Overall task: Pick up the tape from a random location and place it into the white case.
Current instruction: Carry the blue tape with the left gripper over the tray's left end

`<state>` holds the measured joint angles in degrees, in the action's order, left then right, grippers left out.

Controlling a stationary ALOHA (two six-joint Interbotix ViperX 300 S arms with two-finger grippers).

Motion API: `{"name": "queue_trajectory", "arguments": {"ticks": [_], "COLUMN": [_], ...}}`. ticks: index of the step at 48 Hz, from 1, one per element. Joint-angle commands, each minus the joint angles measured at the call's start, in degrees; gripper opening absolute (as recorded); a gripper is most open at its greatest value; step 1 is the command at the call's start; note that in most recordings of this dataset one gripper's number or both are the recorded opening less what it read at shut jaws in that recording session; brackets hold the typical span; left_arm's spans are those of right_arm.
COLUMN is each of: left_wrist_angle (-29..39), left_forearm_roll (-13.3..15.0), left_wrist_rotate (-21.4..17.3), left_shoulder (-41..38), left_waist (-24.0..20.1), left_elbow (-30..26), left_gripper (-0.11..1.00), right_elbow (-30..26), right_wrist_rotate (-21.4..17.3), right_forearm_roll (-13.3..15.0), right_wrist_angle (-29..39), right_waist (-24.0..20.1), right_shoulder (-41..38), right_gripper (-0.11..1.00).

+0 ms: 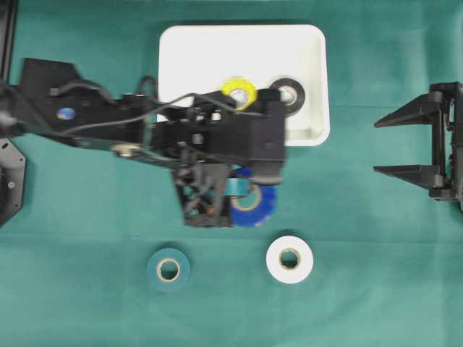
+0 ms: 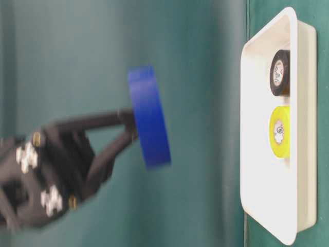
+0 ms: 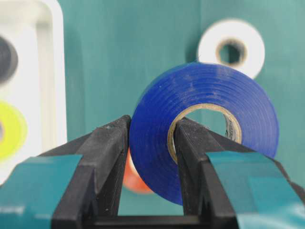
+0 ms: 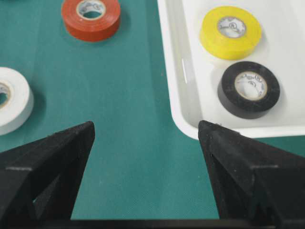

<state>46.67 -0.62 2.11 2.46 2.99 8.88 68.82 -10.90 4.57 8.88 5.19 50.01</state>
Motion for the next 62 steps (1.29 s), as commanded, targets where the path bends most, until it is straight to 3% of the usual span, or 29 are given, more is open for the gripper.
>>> {"name": "queue_trajectory", "arguments": {"ticks": [1, 17, 30, 62], "left_wrist_angle": [-0.8, -2.7, -3.8, -6.0], "left_forearm_roll": [0.1, 0.2, 0.1, 0.0], "left_wrist_rotate": [0.1, 0.1, 0.1, -0.2], "left_shoulder": [5.0, 14.8, 14.8, 11.0], "left_waist": [0.4, 0.9, -1.0, -21.3], "left_elbow": [2.8, 14.0, 14.3, 11.2], "left_gripper": [0.26, 0.26, 0.26, 0.26], "right_elbow": [-1.6, -1.7, -1.7, -1.7], "right_wrist_rotate": [0.1, 0.1, 0.1, 0.1], "right_forearm_roll": [0.2, 0.2, 0.3, 0.4], "right_wrist_angle": [-0.2, -0.2, -0.2, 0.4], "right_waist": [0.1, 0.2, 0.3, 0.3], "right_shoulder": [-0.4, -0.4, -0.4, -0.4], "right_gripper": [0.83, 0.83, 0.83, 0.83]}}
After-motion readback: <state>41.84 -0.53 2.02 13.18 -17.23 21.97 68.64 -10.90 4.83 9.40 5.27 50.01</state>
